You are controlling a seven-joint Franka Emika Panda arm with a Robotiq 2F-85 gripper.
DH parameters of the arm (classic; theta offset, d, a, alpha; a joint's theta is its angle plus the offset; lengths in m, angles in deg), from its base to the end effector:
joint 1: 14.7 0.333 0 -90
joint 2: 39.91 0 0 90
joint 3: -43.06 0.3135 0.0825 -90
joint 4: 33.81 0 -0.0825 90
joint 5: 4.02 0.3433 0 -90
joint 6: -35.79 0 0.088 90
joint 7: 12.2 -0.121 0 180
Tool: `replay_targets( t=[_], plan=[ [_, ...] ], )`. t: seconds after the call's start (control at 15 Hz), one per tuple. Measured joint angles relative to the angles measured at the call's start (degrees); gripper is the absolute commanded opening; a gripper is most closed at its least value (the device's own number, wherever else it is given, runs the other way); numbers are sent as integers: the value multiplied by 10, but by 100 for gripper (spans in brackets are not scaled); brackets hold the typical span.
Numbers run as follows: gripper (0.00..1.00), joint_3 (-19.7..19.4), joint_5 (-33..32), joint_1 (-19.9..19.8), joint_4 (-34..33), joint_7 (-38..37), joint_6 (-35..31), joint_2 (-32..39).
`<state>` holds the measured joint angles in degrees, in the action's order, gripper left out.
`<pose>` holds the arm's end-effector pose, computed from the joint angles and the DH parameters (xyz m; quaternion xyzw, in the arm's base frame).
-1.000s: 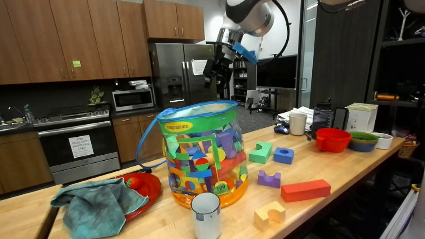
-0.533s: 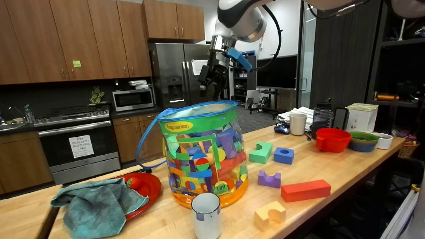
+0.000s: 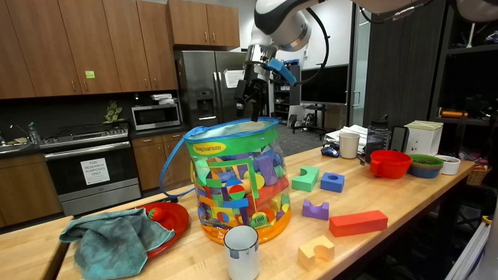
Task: Pick one purple triangular block from the clear block bag and place it on the table
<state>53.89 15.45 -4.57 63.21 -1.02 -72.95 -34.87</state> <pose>0.5186 0.2253 0.5432 -0.9567 -0.2281 -0.0431 0.1755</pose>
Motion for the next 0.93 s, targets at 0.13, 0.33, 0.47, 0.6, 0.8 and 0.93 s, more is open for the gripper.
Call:
replay_targets(
  t=[0.13, 0.33, 0.47, 0.6, 0.8, 0.93],
  plan=[
    [100, 0, 0, 0, 0, 0, 0, 0],
    [100, 0, 0, 0, 0, 0, 0, 1],
    [100, 0, -2, 0, -1, 3, 0, 2],
    [100, 0, -5, 0, -9, 19, 6, 7],
    [100, 2, -14, 0, -34, 50, 32, 22],
    [100, 4, -19, 0, -54, 70, 50, 35]
  ],
)
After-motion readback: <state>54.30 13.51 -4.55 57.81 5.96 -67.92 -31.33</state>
